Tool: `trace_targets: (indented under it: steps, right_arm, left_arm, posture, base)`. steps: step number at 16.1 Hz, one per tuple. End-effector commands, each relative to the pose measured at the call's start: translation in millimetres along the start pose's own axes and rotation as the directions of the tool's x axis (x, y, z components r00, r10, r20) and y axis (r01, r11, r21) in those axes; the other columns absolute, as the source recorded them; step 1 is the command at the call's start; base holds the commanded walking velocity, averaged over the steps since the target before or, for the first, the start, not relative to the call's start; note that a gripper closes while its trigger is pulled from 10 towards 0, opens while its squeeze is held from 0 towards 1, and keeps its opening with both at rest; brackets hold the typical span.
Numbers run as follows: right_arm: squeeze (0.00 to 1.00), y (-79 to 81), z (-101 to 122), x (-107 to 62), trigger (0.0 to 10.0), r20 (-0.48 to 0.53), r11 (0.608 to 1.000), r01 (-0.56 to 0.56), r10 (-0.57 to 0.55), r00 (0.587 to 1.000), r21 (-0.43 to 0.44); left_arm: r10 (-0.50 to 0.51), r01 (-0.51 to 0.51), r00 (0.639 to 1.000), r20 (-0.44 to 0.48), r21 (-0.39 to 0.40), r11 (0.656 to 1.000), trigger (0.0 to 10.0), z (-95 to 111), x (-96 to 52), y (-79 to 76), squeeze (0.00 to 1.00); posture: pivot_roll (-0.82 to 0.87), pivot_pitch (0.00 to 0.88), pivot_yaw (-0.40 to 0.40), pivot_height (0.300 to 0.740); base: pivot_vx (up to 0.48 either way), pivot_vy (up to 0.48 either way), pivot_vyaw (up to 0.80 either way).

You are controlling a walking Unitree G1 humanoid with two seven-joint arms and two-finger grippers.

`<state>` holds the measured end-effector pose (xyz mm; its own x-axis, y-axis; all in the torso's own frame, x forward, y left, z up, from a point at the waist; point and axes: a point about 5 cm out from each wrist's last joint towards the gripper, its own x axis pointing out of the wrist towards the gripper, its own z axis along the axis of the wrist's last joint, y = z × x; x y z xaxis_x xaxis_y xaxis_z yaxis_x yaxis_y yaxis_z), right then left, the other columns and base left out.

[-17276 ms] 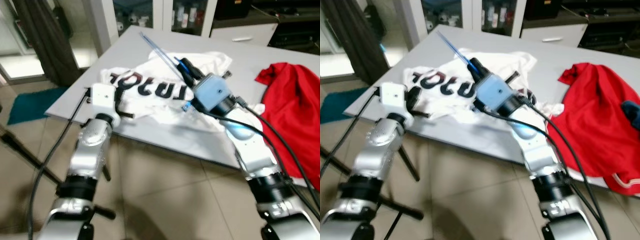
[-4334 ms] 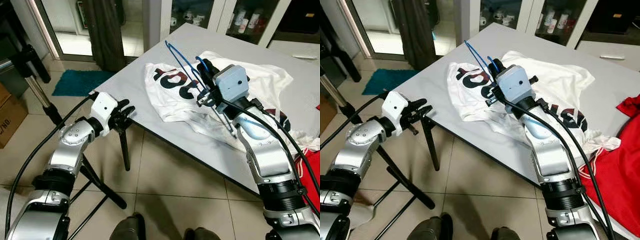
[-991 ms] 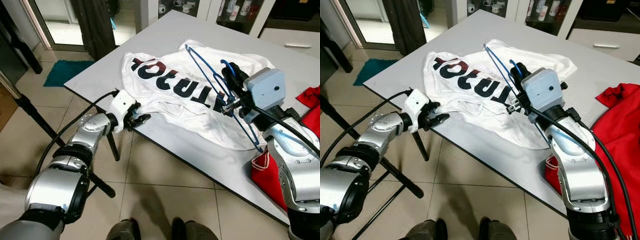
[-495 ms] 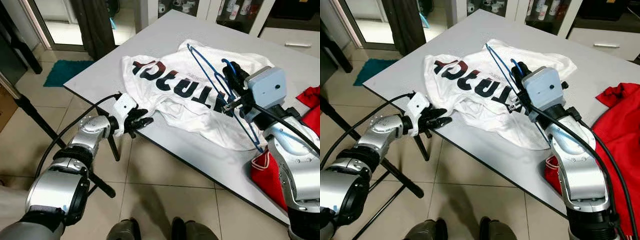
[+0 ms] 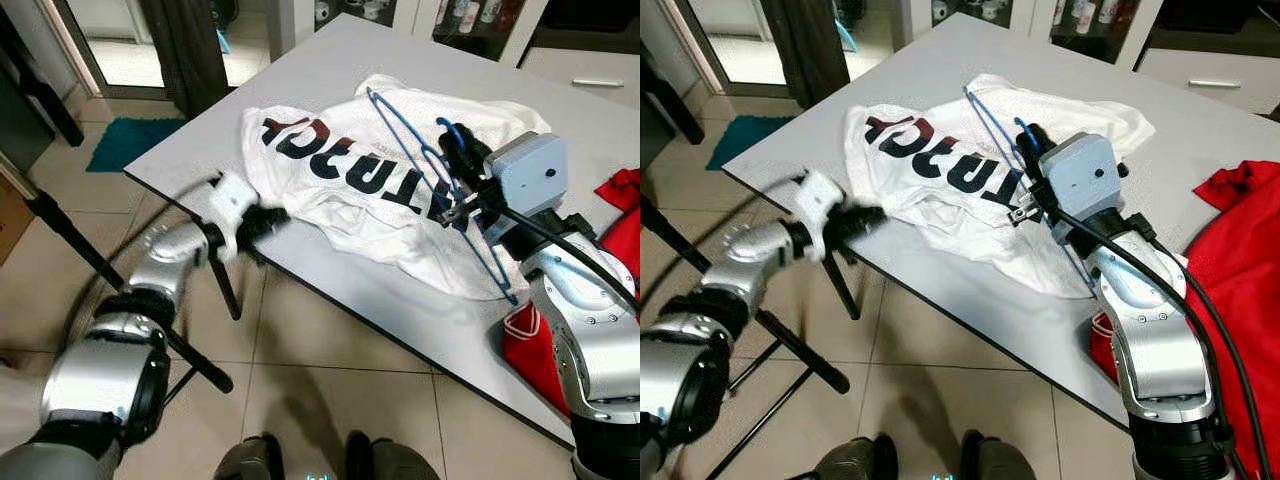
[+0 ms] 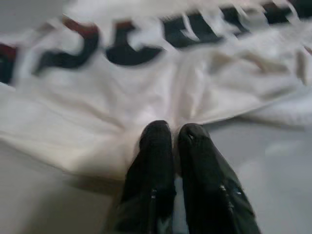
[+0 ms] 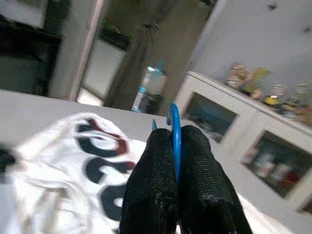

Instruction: Hang hanger

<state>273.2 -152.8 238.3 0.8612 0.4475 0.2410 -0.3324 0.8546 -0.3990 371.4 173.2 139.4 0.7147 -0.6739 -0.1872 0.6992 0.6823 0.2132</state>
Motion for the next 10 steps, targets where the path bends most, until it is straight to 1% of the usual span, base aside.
trace_targets:
  steps: [1,3,4,5,6,7,8,9,10]
  right_arm:
    - [0.00,0.4,12,-0.8,10.0,0.064,0.998,-0.048,0.046,0.997,0.038]
    - [0.00,1.5,14,-1.5,10.0,0.079,0.995,-0.084,0.079,0.994,0.058]
    - [0.00,8.7,18,-4.1,10.0,0.107,0.975,-0.192,0.180,0.978,0.113]
    - [0.00,16.5,21,-6.8,10.0,0.120,0.953,-0.276,0.262,0.958,0.126]
    - [0.00,18.7,21,-7.4,10.0,0.121,0.946,-0.297,0.283,0.952,0.126]
    - [0.00,33.9,20,-16.3,10.0,0.104,0.892,-0.440,0.430,0.897,0.105]
    - [0.00,40.8,20,-22.9,10.0,0.102,0.845,-0.522,0.512,0.853,0.116]
    - [0.00,42.3,20,-25.2,10.0,0.094,0.829,-0.548,0.540,0.836,0.110]
    - [0.00,43.6,18,-27.8,10.0,0.063,0.811,-0.579,0.576,0.815,0.087]
  left_arm:
    - [0.031,-0.032,0.999,0.035,0.024,0.999,0.0,12,-2.2,9.5,0.00]
    - [0.037,-0.039,0.998,0.046,0.032,0.999,0.0,16,-2.5,12.0,0.00]
    - [0.045,-0.047,0.997,0.061,0.030,0.998,0.0,21,-2.7,15.6,0.00]
    - [0.048,-0.050,0.997,0.064,0.032,0.998,0.0,24,-2.7,17.3,0.00]
    - [0.048,-0.051,0.997,0.065,0.033,0.998,0.0,24,-2.8,17.7,0.00]
    - [0.040,-0.043,0.997,0.065,0.048,0.998,0.0,28,-1.9,18.6,0.00]
    - [0.035,-0.038,0.997,0.062,0.056,0.998,0.0,29,-1.5,18.9,0.00]
    - [0.033,-0.036,0.998,0.061,0.058,0.998,0.0,29,-1.5,18.9,0.00]
    - [0.030,-0.033,0.998,0.057,0.062,0.998,0.0,29,-1.8,19.0,0.00]
  posture:
    - [-0.22,0.136,0.028,0.740]
    - [-0.22,0.132,0.032,0.740]
    - [-0.22,0.124,0.039,0.740]
    - [-0.22,0.120,0.043,0.740]
    - [-0.22,0.120,0.043,0.740]
    - [-0.21,0.113,0.051,0.740]
    - [-0.21,0.109,0.057,0.740]
    - [-0.21,0.107,0.060,0.740]
    - [-0.20,0.103,0.064,0.740]
  base:
    - [0.000,0.000,0.00]
    - [0.000,0.000,0.00]
    - [0.000,0.000,0.00]
    - [0.000,0.000,0.00]
    - [0.000,0.000,0.00]
    - [0.000,0.000,0.00]
    - [0.000,0.000,0.00]
    - [0.000,0.000,0.00]
    - [0.000,0.000,0.00]
